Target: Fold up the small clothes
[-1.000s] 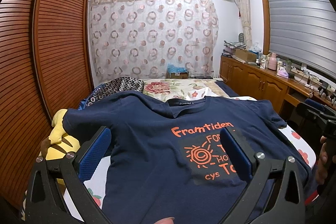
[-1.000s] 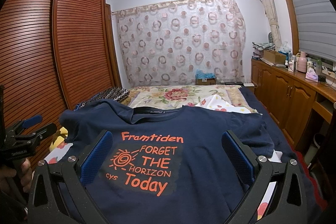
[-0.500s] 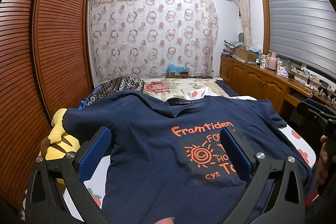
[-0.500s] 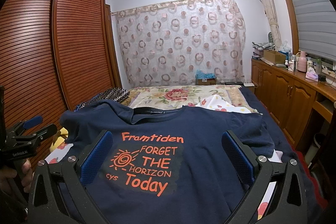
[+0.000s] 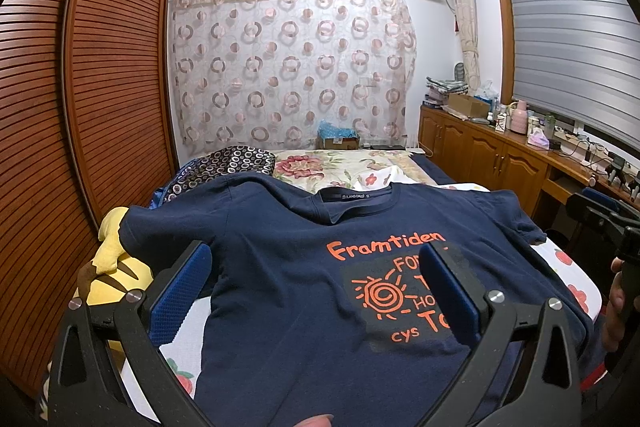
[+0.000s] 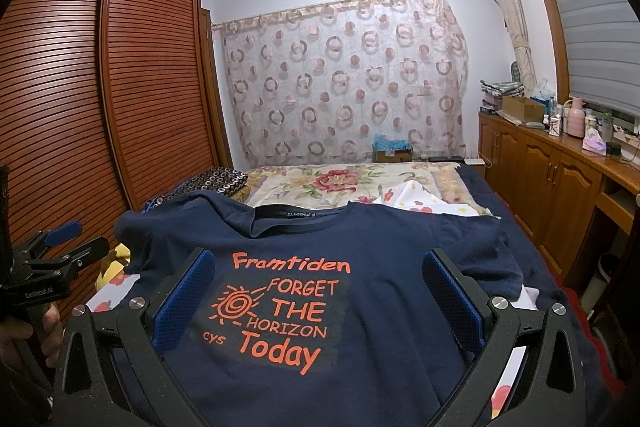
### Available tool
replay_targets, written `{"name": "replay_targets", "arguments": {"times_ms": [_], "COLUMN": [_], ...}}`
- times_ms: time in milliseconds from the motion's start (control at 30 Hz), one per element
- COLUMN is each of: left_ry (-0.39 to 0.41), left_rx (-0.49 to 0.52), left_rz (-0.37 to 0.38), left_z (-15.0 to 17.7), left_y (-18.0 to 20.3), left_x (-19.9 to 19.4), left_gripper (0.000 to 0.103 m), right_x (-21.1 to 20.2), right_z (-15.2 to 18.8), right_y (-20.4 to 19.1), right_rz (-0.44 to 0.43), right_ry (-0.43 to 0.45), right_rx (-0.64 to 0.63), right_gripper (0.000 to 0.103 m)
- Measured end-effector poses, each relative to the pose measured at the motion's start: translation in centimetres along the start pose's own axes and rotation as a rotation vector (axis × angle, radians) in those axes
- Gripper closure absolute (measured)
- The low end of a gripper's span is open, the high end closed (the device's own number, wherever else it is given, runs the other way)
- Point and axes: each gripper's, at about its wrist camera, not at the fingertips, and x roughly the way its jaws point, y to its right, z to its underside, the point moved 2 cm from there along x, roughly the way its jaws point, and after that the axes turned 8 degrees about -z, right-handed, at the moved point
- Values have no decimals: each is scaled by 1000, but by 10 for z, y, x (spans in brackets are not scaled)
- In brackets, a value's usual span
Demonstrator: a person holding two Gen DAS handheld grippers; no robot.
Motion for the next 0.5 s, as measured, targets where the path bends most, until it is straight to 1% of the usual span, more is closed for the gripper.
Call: {"name": "replay_targets", "arguments": {"times_ms": [500], "left_ry": [-2], "left_rx": [0], "left_rz": [1], "left_z": [2], "left_y": [0], "left_x": [1], "left_gripper": [0], "right_x": [1], "right_z": [0], "right_y": [2], "right_rz": [-8], "right_ry": [-6], "right_rx": [5], "right_gripper": [0]}}
